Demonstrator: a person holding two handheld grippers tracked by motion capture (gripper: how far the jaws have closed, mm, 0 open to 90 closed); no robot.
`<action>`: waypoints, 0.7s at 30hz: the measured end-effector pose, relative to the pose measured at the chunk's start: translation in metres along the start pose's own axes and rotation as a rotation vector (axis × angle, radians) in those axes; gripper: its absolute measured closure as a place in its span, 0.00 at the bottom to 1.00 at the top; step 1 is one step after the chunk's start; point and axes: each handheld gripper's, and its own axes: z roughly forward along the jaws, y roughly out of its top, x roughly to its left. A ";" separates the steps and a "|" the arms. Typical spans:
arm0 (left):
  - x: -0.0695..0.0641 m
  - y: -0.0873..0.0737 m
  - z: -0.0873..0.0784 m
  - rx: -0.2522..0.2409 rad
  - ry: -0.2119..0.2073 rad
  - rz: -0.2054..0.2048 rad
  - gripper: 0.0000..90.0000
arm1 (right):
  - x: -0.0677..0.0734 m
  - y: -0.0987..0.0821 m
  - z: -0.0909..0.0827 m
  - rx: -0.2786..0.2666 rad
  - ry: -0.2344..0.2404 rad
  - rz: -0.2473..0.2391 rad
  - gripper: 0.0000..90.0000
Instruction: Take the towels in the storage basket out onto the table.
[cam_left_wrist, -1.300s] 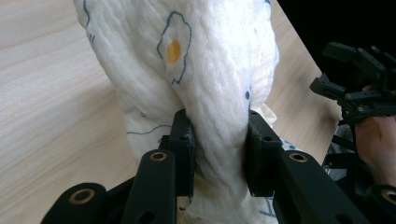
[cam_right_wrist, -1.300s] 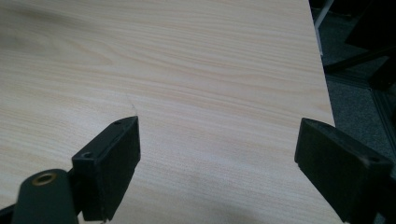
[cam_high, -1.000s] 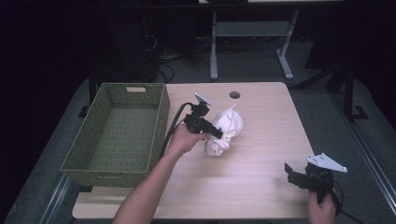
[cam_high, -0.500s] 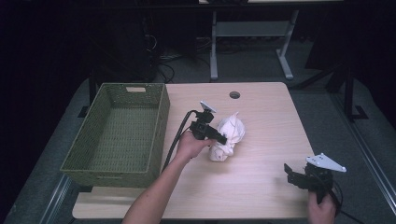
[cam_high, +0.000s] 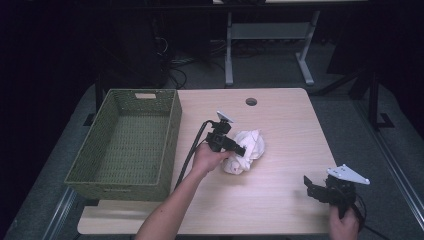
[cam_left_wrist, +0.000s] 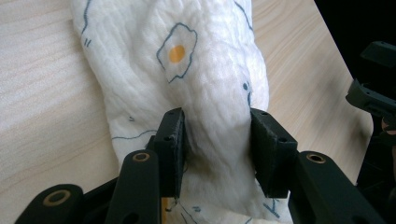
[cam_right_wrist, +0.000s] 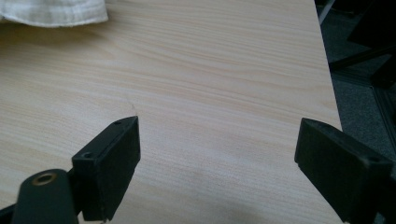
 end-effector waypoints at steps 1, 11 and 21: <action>0.000 0.000 0.000 0.001 -0.003 -0.001 0.62 | 0.000 0.000 0.000 0.002 0.000 0.003 0.15; -0.003 -0.005 -0.006 -0.028 -0.014 0.020 0.55 | 0.000 -0.002 -0.001 0.001 0.000 0.010 0.15; -0.005 -0.014 -0.020 -0.064 -0.027 0.043 0.48 | 0.000 -0.004 0.000 0.004 -0.008 0.006 0.15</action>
